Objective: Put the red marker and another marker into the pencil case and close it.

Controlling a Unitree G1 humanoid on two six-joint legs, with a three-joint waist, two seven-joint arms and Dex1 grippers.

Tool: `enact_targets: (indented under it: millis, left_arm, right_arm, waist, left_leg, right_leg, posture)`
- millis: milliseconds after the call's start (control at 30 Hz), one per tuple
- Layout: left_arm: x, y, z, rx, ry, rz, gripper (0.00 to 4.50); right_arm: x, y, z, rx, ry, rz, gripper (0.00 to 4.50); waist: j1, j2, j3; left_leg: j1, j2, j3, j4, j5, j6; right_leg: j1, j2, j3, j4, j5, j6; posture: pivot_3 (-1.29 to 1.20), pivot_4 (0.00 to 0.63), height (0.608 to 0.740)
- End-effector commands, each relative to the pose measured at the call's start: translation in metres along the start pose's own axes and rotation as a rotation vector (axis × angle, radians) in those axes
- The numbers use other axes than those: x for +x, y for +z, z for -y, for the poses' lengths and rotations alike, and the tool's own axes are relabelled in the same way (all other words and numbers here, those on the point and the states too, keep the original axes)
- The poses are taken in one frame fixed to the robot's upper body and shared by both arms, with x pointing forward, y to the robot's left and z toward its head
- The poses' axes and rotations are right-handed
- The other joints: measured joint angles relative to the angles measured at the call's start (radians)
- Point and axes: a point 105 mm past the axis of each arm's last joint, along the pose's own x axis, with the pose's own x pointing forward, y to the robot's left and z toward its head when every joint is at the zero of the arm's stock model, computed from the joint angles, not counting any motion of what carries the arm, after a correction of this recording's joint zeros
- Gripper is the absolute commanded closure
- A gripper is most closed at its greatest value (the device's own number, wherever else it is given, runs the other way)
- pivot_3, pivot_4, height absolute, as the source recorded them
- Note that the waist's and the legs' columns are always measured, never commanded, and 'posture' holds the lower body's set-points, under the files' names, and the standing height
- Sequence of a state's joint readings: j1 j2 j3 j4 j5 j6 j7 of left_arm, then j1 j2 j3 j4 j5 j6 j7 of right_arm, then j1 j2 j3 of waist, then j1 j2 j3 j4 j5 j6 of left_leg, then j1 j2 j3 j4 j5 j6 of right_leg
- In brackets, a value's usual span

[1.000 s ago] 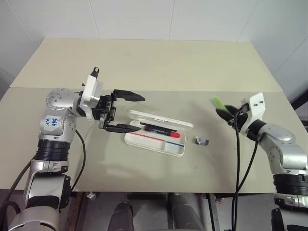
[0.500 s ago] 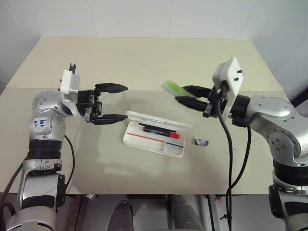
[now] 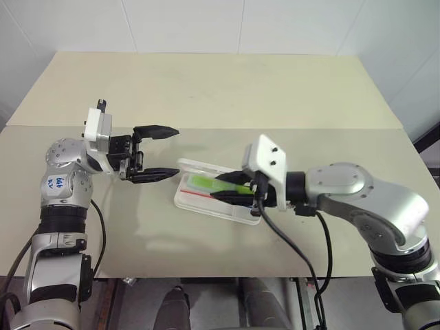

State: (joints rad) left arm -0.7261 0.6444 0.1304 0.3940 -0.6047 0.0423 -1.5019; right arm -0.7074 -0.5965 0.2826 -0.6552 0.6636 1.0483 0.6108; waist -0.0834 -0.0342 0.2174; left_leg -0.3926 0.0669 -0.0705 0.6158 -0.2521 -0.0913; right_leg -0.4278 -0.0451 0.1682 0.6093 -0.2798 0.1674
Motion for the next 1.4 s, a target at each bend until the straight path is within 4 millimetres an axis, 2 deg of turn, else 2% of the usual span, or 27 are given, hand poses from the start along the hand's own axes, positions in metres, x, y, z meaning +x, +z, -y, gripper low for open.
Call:
enact_targets:
  millis: [33,333,600,767,900,1400]
  left_arm:
    - [-0.008,0.013,0.007,0.059,-0.054,0.0,0.0]
    - [-0.011,0.016,0.011,0.051,-0.046,0.006,0.0]
    - [-0.024,0.024,0.018,0.005,-0.06,0.025,0.0]
    - [-0.036,0.021,0.02,-0.028,-0.057,-0.038,0.0]
    - [-0.041,0.022,0.019,-0.034,-0.046,-0.068,0.0]
    - [-0.038,0.019,0.018,-0.027,-0.059,-0.073,0.0]
  right_arm:
    - [0.012,-0.007,0.0,-0.024,-0.016,-0.018,3.39]
    - [0.036,-0.029,0.008,-0.037,-0.011,-0.066,3.39]
    - [0.054,-0.033,0.02,-0.037,-0.032,-0.059,3.39]
    - [0.058,-0.031,0.024,-0.025,-0.043,-0.045,3.39]
    - [0.059,-0.03,0.019,-0.022,-0.023,-0.039,3.39]
    - [0.06,-0.04,0.013,0.009,-0.013,-0.057,3.39]
  waist:
    - [-0.001,0.0,0.0]
    - [0.0,-0.001,0.0]
    - [-0.003,-0.001,0.0]
    - [-0.002,-0.001,0.0]
    - [-0.002,-0.001,0.0]
    - [-0.003,-0.001,-0.001]
  left_leg:
    - [0.0,0.0,0.0,0.0,0.0,0.0]
    - [0.0,0.0,0.0,0.0,0.0,0.0]
    - [0.0,0.0,0.0,0.0,0.0,0.0]
    - [0.0,0.0,0.0,0.0,0.0,0.0]
    - [0.0,0.0,0.0,0.0,0.0,0.0]
    - [0.0,0.0,0.0,-0.001,0.0,0.0]
  right_leg:
    - [0.0,0.0,0.0,0.0,0.0,0.0]
    - [0.0,0.0,0.0,0.001,0.0,0.0]
    - [-0.001,0.0,0.0,0.002,0.0,0.0]
    - [-0.001,0.0,0.0,0.002,0.0,0.0]
    - [-0.001,0.0,-0.001,0.002,0.0,0.0]
    - [-0.001,0.0,-0.001,0.002,-0.001,-0.001]
  posture:
    - [0.0,0.15,0.74]
    - [0.0,0.15,0.74]
    - [0.0,0.15,0.74]
    - [0.0,0.15,0.74]
    - [0.0,0.15,0.74]
    - [0.0,0.15,0.74]
